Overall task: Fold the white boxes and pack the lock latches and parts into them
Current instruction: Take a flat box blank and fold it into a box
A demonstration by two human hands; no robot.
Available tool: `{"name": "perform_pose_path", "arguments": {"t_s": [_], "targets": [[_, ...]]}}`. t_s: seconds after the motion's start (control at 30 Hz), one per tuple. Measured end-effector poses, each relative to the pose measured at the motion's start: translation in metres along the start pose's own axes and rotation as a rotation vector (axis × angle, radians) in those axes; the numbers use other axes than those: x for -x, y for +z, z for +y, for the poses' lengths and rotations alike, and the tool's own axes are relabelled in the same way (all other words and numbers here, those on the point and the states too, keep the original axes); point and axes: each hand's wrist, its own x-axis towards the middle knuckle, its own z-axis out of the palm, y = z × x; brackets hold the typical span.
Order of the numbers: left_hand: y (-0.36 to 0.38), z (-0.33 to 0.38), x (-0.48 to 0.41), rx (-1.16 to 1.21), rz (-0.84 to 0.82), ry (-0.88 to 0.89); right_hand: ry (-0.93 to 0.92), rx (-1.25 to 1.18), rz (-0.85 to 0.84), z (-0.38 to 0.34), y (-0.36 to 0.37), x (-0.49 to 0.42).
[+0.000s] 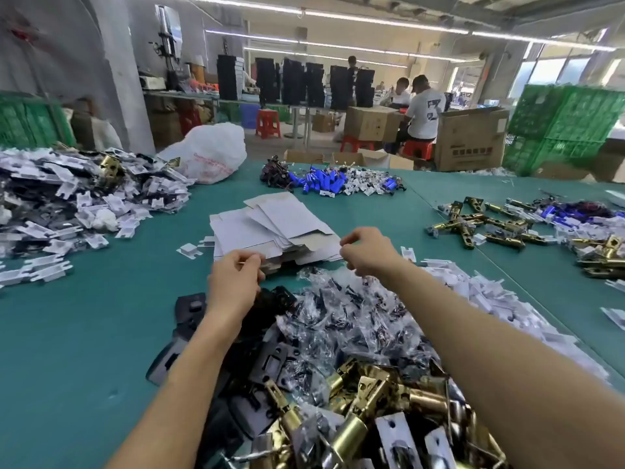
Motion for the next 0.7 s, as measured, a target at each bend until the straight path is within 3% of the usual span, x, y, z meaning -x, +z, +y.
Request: {"name": "perform_pose_path", "arguments": {"t_s": [0.2,0.47,0.57,0.7], "targets": [[-0.003,0.012,-0.007,0.197,-0.071,0.021,0.219,-0.09,-0.03,-0.009,0.032,-0.059],[0.003,0.013,0.001,0.248,-0.115,-0.067,0.349,-0.439,0.147,-0.009,0.037,-0.074],[0.005,0.018,0.005,0.353,-0.122,-0.136,0.325,-0.621,0.061,-0.024,0.014,-0.048],[0.011,0.025,0.017,0.594,-0.255,-0.304,0.254,-0.638,-0.173,-0.034,-0.01,0.008]]}}
